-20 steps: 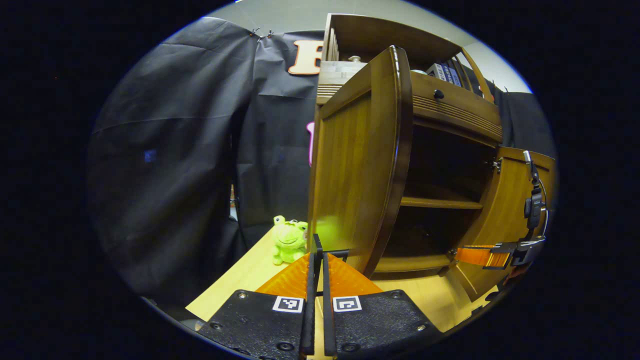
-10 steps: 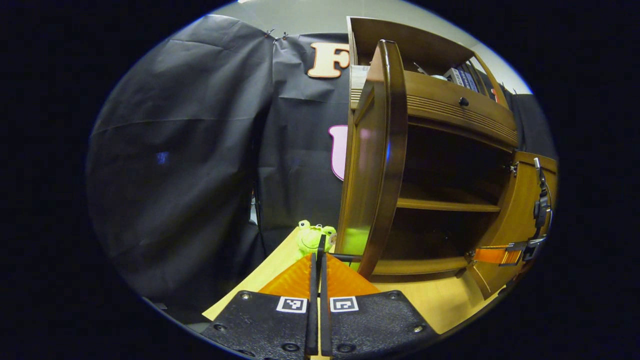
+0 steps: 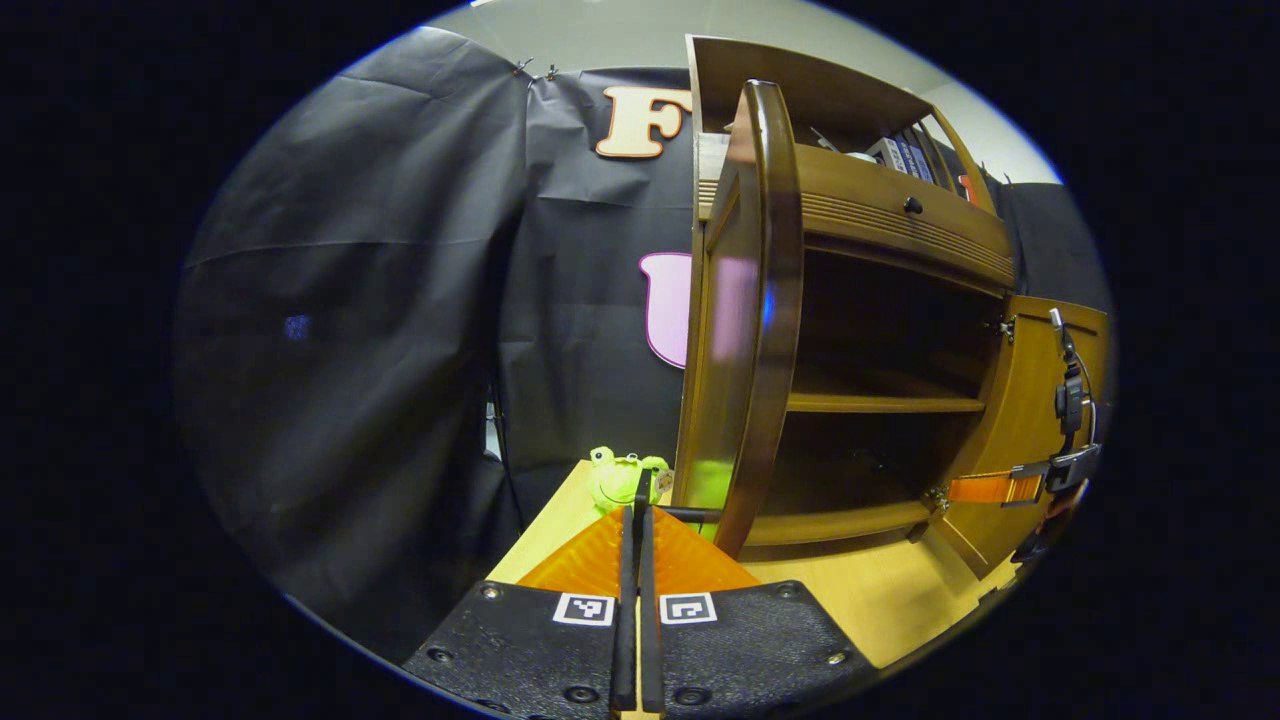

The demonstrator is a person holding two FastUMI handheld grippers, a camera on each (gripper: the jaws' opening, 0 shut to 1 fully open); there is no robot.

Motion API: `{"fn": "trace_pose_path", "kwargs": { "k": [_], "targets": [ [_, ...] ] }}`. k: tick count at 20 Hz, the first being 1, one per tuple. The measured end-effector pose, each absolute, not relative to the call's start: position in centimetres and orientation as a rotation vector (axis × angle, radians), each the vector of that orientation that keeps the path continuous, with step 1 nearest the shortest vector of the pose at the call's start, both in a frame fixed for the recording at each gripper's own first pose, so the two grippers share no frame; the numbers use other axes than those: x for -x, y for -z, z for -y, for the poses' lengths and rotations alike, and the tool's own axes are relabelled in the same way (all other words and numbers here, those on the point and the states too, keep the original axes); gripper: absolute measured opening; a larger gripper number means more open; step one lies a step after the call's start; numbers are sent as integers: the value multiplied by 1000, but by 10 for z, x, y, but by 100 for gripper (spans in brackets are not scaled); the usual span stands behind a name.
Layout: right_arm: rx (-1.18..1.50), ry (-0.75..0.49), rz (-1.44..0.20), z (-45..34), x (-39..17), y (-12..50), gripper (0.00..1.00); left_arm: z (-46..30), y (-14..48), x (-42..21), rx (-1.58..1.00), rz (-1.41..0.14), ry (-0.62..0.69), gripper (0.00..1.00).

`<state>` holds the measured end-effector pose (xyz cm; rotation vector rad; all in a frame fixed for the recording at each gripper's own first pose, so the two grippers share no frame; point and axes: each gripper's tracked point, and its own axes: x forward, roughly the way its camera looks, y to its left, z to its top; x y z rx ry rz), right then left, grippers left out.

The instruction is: Open the right door of the double-door shoe cabinet with the right hand, and open the left door with the left hand.

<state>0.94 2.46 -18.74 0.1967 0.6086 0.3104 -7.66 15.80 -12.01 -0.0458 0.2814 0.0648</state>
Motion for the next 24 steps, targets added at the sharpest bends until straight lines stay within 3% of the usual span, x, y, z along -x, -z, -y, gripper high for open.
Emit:
{"fn": "trace_pose_path", "kwargs": {
  "k": [9,10,11,12,13,14,15,19,20,21,24],
  "targets": [
    [-195,-297,-598,-18,-11,185,23,-176,115,86,69,-270,-122,1],
    [-195,-296,-599,-17,-10,186,23,-176,115,91,80,-272,-125,6],
    [-195,-296,-602,-16,-10,186,23,-178,113,95,85,-270,-130,1],
    [-193,-297,-605,-16,-9,188,23,-179,111,98,84,-270,-138,6],
    [-190,-299,-606,-16,-10,188,27,-179,110,101,78,-274,-147,1],
    [-190,-300,-605,-16,-9,188,23,-180,107,105,71,-274,-156,6],
    [-194,-303,-604,-16,-10,187,23,-179,100,108,67,-267,-164,1],
    [-194,-300,-589,-14,-11,181,23,-170,51,116,47,-177,-168,1],
    [-183,-291,-573,-10,-12,177,27,-167,36,117,39,-150,-164,1],
    [-174,-284,-557,-8,-13,173,23,-163,22,117,34,-126,-154,1],
    [-154,-260,-501,4,-16,153,23,-150,-19,119,15,-53,-135,1]
  ]
}}
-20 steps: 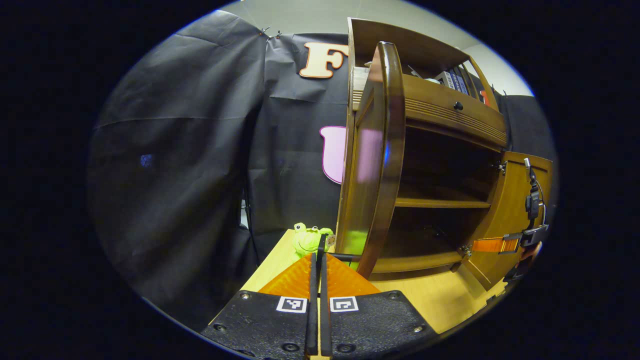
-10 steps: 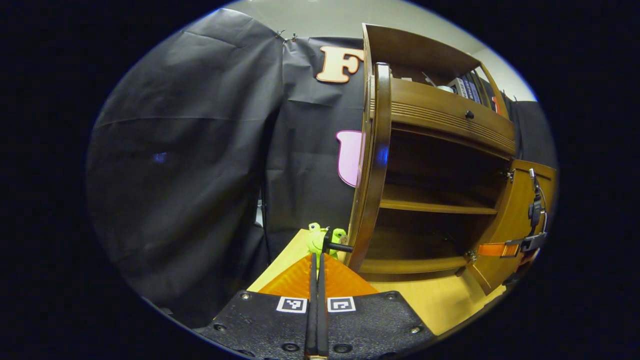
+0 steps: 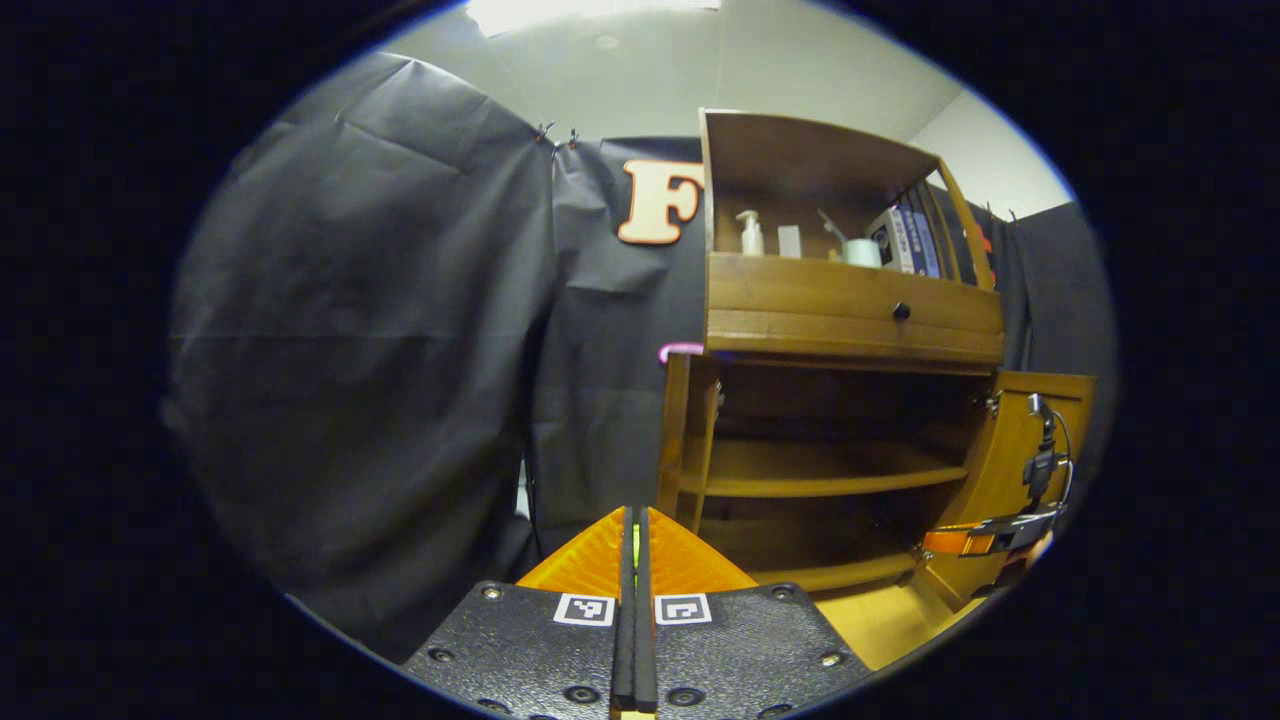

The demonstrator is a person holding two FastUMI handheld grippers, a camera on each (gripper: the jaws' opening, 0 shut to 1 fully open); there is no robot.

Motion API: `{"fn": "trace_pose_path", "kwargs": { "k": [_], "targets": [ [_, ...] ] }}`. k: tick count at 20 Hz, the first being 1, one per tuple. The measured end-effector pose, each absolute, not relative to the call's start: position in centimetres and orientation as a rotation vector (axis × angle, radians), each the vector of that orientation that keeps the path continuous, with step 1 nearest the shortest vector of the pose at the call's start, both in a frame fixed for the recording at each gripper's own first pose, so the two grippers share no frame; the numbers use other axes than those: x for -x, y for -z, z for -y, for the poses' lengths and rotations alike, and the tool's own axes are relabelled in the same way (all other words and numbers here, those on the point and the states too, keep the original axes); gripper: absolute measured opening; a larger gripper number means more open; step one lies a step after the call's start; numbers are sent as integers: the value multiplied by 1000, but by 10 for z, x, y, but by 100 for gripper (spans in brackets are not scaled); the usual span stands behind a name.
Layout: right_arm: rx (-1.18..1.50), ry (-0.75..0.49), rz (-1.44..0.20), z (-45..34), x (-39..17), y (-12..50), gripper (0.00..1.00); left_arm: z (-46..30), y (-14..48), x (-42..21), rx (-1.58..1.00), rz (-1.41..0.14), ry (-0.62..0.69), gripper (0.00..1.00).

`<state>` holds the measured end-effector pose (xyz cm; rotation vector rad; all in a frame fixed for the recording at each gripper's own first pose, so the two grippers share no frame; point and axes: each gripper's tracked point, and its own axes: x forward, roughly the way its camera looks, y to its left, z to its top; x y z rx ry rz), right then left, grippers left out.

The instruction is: Open the right door of the double-door shoe cabinet with the right hand, and open the left door with the left hand.

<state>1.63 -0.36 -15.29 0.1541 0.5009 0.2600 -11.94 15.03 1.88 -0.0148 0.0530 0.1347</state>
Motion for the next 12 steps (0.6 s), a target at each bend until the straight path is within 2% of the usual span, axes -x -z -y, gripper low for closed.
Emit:
{"fn": "trace_pose_path", "kwargs": {
  "k": [5,10,11,12],
  "targets": [
    [-104,-219,-401,25,-22,112,23,-107,-69,107,12,27,-80,1],
    [-92,-186,-281,41,-20,55,23,-51,-58,74,34,1,27,1],
    [-93,-177,-258,43,-19,45,23,-38,-54,66,41,-12,55,5],
    [-90,-166,-234,46,-16,33,23,-24,-49,58,45,-22,80,1]
  ]
}}
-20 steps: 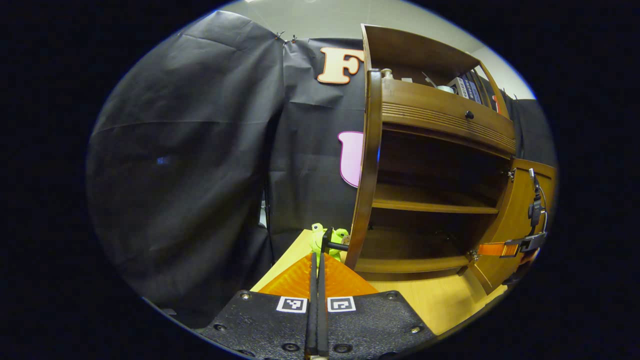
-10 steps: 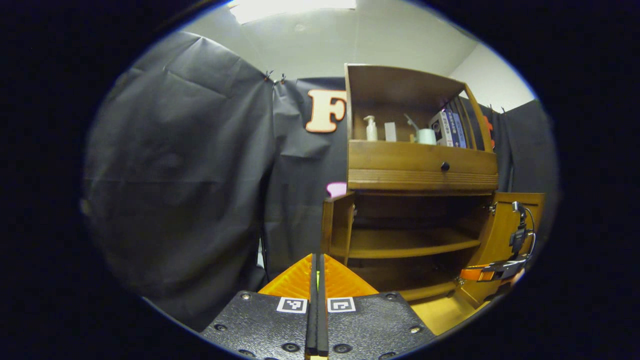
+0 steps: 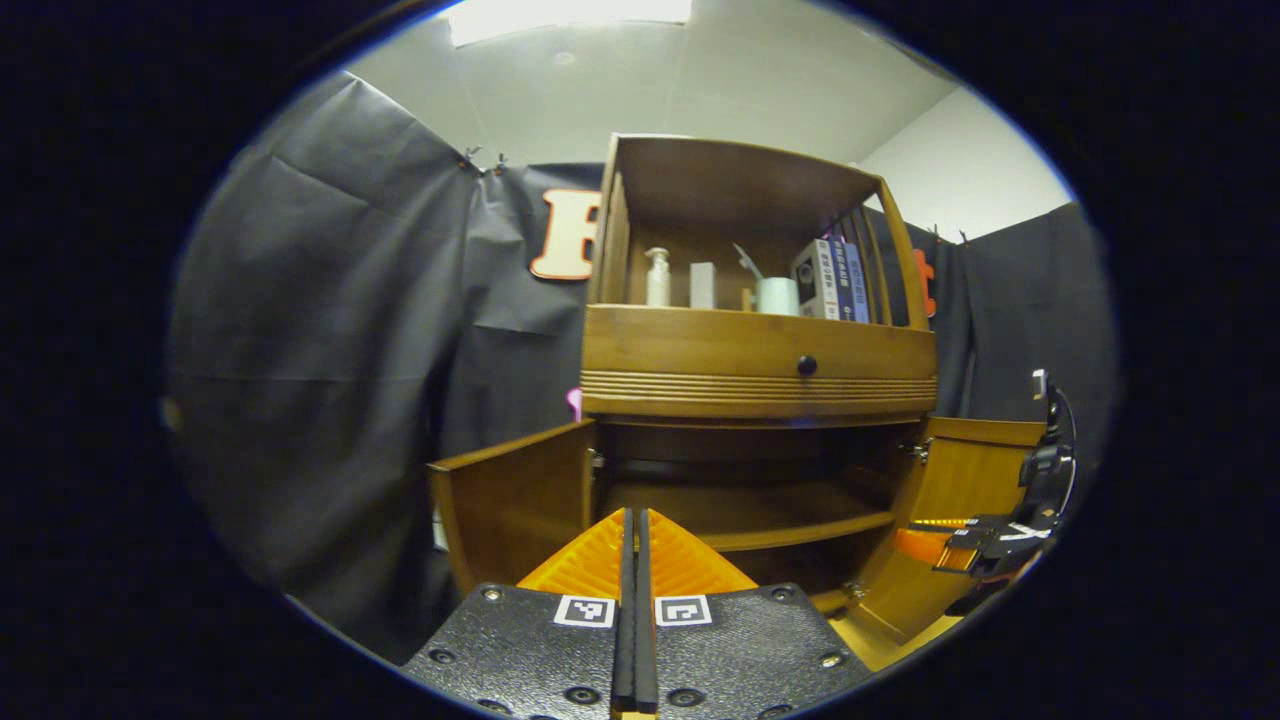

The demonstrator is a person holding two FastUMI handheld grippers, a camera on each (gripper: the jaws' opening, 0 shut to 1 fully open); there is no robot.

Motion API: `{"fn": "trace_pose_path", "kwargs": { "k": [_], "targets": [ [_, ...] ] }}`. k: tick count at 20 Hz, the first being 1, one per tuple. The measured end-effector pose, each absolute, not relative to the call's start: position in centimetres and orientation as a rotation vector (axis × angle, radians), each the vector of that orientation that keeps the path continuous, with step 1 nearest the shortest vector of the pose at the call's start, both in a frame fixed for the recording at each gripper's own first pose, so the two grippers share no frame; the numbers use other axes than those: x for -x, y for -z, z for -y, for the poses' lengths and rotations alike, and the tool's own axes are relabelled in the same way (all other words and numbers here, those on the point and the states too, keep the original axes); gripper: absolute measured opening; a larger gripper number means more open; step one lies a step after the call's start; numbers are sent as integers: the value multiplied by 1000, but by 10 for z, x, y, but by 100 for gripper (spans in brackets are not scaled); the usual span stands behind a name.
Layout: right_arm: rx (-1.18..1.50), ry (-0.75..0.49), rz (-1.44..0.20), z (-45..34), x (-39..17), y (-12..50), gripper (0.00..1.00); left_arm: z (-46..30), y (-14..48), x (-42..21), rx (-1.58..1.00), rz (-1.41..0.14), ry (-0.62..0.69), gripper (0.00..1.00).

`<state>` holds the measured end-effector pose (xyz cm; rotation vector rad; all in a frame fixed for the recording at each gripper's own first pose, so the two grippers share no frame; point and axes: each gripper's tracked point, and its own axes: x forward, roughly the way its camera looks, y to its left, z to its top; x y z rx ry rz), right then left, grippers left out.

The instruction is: Open the right door of the double-door shoe cabinet with the right hand, and open the left door with the left hand.

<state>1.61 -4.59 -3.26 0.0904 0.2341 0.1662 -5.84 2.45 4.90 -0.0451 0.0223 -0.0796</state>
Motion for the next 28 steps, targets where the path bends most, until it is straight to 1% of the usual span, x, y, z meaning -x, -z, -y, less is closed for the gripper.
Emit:
{"fn": "trace_pose_path", "kwargs": {
  "k": [1,2,3,7,8,9,10,15,19,22,23,24,25,26,27,28],
  "targets": [
    [-84,-152,-212,51,-12,21,23,-12,-46,49,43,-30,103,1],
    [-77,-139,-199,56,-9,13,19,-2,-44,43,39,-33,123,1],
    [-73,-122,-187,61,-3,6,23,8,-43,37,35,-35,142,0],
    [-68,-55,-160,80,12,-12,23,49,-42,19,26,-22,227,1],
    [-67,-33,-152,86,15,-15,27,60,-40,16,27,-24,248,1],
    [-67,-17,-146,89,18,-17,19,68,-41,14,28,-24,267,1],
    [-69,-2,-139,92,21,-21,23,75,-41,13,28,-24,288,1],
    [-66,29,-89,94,27,-35,23,97,-44,11,18,-6,343,1],
    [-96,34,-40,92,31,-52,24,112,-55,18,13,37,393,60],
    [-95,39,-13,96,27,-58,69,121,-57,21,-3,51,422,89],
    [-94,39,-6,95,28,-60,82,121,-56,18,-13,57,417,99],
    [-90,39,2,95,27,-62,94,121,-56,18,-18,63,416,99],
    [-84,45,10,97,28,-65,92,124,-56,18,-16,66,422,97],
    [-76,49,16,95,27,-63,92,126,-56,18,-8,66,429,97],
    [-69,55,16,96,27,-64,92,127,-55,17,-2,66,432,99],
    [-64,61,15,98,27,-63,96,128,-55,16,1,63,434,99]
  ]
}}
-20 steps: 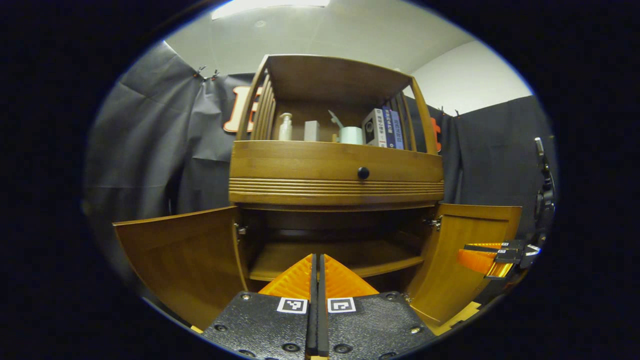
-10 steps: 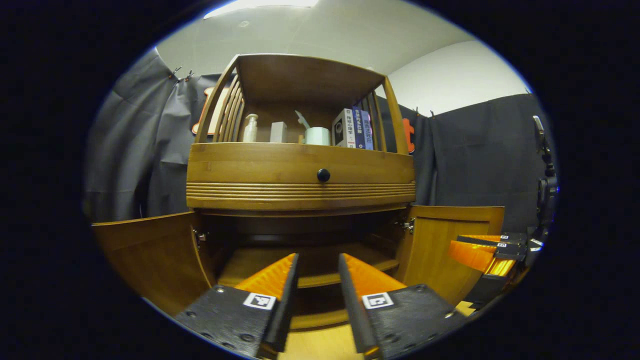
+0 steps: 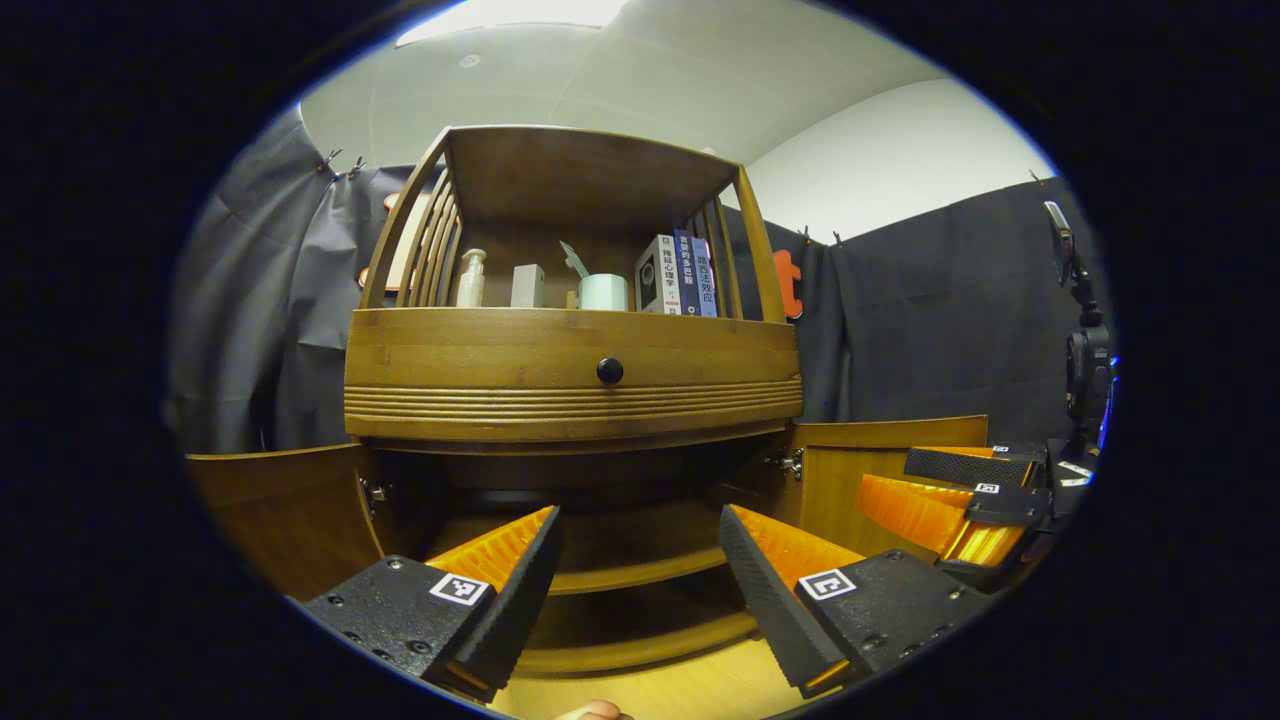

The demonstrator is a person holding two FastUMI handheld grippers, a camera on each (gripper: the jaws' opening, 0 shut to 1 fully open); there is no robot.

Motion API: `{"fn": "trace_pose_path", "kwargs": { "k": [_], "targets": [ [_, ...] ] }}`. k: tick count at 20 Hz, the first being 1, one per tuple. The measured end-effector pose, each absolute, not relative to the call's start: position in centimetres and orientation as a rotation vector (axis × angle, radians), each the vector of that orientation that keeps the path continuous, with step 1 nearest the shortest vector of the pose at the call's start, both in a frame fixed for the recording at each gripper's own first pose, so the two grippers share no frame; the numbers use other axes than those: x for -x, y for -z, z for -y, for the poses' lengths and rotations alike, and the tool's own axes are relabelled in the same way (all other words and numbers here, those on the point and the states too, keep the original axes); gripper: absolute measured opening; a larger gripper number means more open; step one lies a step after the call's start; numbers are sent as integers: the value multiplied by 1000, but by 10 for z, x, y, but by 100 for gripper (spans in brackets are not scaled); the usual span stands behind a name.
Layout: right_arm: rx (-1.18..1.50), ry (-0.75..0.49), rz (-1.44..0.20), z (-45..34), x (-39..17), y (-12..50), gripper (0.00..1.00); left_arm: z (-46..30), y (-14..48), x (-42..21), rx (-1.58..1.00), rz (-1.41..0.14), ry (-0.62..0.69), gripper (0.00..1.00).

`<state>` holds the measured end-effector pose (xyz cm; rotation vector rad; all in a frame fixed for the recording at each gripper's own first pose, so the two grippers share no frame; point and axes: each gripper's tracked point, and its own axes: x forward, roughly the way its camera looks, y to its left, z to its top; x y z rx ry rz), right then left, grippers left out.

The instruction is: Open the right door of the double-door shoe cabinet with the right hand, and open the left door with the left hand.

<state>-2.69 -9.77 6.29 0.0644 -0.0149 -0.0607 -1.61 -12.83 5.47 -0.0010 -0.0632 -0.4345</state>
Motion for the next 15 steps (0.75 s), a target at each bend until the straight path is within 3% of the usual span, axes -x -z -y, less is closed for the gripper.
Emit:
{"fn": "trace_pose_path", "kwargs": {
  "k": [5,6,8,12,13,15],
  "targets": [
    [-63,71,6,98,28,-61,96,126,-54,10,6,55,433,99],
    [-64,78,10,99,29,-62,92,125,-54,10,8,54,442,96],
    [-74,99,13,98,31,-62,96,125,-53,10,6,47,465,97],
    [-109,182,8,99,49,-60,96,130,-51,11,27,30,535,99],
    [-103,210,5,101,56,-60,92,132,-51,12,33,29,555,97],
    [-89,263,0,106,71,-61,96,139,-51,15,31,28,599,99]
  ]
}}
